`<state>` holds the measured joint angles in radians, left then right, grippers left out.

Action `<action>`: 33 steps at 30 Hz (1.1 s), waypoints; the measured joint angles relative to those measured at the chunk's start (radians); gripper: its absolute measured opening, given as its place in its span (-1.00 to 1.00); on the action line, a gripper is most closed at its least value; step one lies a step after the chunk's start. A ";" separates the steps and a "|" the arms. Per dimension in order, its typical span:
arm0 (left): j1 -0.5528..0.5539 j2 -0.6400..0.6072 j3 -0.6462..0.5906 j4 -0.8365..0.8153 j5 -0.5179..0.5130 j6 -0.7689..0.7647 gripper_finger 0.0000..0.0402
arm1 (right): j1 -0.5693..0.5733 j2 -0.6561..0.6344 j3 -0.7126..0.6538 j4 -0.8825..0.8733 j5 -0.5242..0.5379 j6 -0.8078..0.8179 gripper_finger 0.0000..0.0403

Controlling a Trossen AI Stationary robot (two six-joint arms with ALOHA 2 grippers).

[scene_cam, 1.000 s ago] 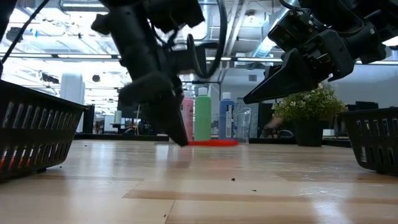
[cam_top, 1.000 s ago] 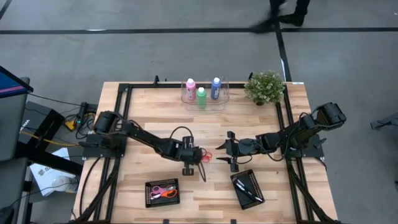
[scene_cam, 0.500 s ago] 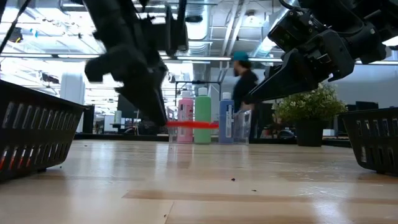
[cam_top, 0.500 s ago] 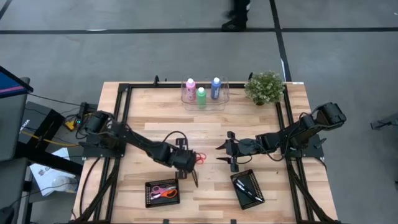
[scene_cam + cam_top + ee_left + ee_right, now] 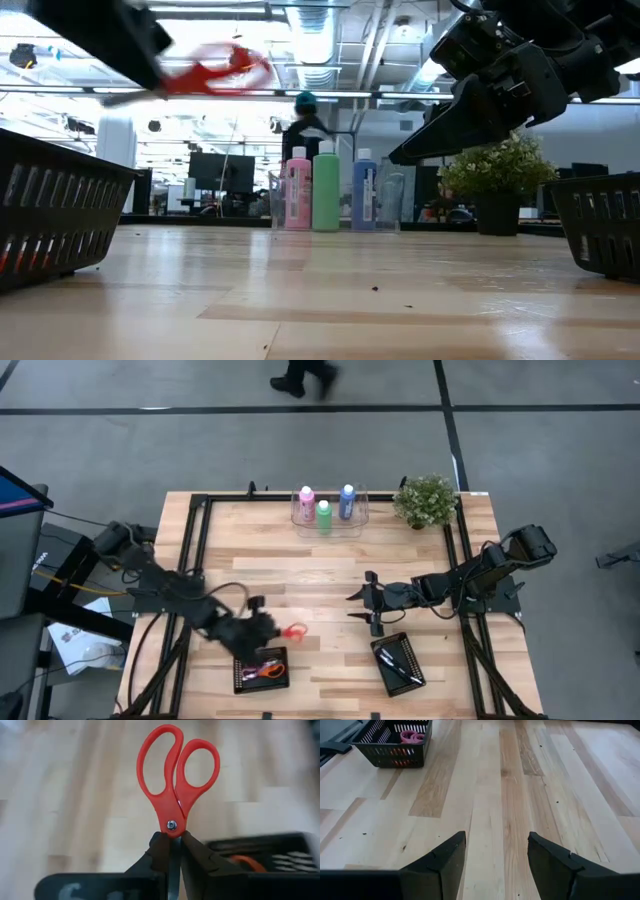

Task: Pick & Place Paint Supplies
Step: Put the red scissors into the left black bin, then return to Home Position

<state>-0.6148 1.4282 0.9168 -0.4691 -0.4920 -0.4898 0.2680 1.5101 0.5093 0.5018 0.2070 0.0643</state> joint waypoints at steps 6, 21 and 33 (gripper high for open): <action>-0.225 -0.139 -0.190 0.244 -0.013 -0.106 -0.92 | 0.000 0.000 0.000 0.004 0.000 0.005 -0.03; -0.350 0.058 -0.293 0.445 -0.005 -0.203 -0.92 | 0.001 0.000 0.000 0.080 0.000 0.015 -0.03; -0.346 0.090 -0.293 0.435 0.006 -0.203 -0.54 | 0.000 0.000 0.000 0.124 0.000 0.004 -0.03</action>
<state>-0.9607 1.5185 0.6243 -0.0343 -0.4865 -0.6923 0.2680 1.5101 0.5091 0.6258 0.2066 0.0680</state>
